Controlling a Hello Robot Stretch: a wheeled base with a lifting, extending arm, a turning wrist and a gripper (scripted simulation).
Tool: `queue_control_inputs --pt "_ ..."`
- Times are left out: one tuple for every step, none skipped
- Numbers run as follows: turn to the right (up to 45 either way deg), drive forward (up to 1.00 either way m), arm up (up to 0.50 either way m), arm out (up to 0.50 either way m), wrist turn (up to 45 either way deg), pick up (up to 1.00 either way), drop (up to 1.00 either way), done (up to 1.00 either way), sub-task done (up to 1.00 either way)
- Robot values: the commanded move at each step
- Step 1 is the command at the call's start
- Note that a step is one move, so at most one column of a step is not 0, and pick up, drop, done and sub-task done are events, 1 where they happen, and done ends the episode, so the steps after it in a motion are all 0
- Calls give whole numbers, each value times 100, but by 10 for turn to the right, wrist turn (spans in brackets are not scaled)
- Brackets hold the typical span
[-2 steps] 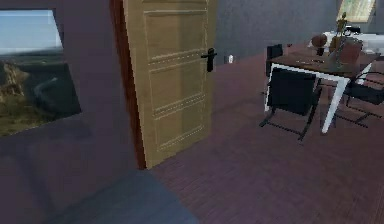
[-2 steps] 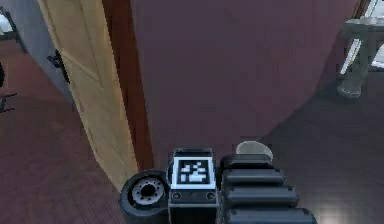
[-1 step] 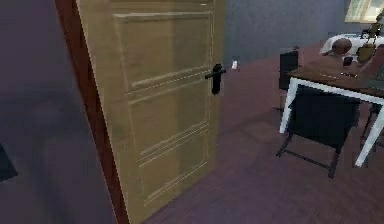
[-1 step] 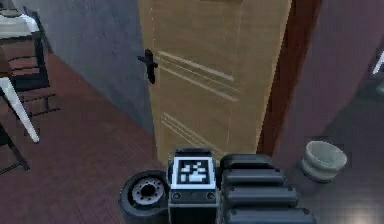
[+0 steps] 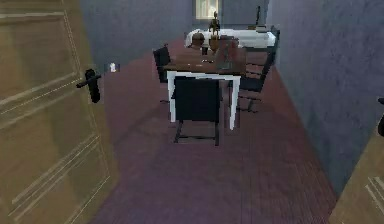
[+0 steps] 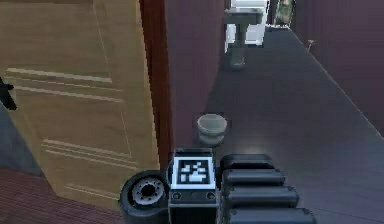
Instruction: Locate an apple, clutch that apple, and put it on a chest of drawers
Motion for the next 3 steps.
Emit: queue_control_inputs --pt "0 100 0 0 0 0 0 0 0" --pt "0 40 0 0 0 0 0 0 0" --pt "-450 0 0 0 0 0 0 0 0"
